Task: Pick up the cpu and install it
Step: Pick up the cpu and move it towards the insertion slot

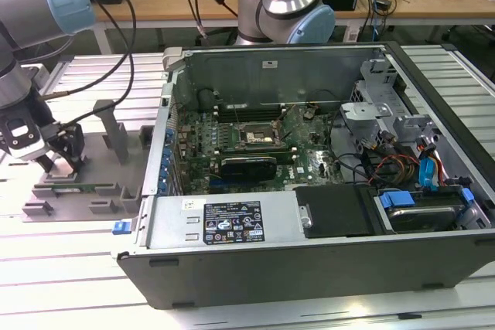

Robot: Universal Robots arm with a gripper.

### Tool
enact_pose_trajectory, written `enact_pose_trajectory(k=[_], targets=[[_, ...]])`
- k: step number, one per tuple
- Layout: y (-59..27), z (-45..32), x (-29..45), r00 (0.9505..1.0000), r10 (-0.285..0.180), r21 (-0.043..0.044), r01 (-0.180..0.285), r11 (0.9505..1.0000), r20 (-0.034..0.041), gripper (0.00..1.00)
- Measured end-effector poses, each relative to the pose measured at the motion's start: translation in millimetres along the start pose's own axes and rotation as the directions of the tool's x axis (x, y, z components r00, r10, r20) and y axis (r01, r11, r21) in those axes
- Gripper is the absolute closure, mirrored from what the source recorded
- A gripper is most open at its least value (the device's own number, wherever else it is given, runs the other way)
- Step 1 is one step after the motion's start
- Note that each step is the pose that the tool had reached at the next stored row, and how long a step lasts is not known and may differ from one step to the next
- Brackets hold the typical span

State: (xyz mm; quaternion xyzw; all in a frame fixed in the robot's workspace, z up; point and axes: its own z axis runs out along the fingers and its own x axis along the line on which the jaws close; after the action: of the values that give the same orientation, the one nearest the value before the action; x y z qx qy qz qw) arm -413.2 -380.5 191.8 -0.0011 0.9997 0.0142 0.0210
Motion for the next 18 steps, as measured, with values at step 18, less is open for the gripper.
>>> enact_pose_trajectory(k=[18], targets=[[1.5,-48.5,-2.1,1.0000,0.008,0.0003,-0.008,1.0000,0.0005,0.45]])
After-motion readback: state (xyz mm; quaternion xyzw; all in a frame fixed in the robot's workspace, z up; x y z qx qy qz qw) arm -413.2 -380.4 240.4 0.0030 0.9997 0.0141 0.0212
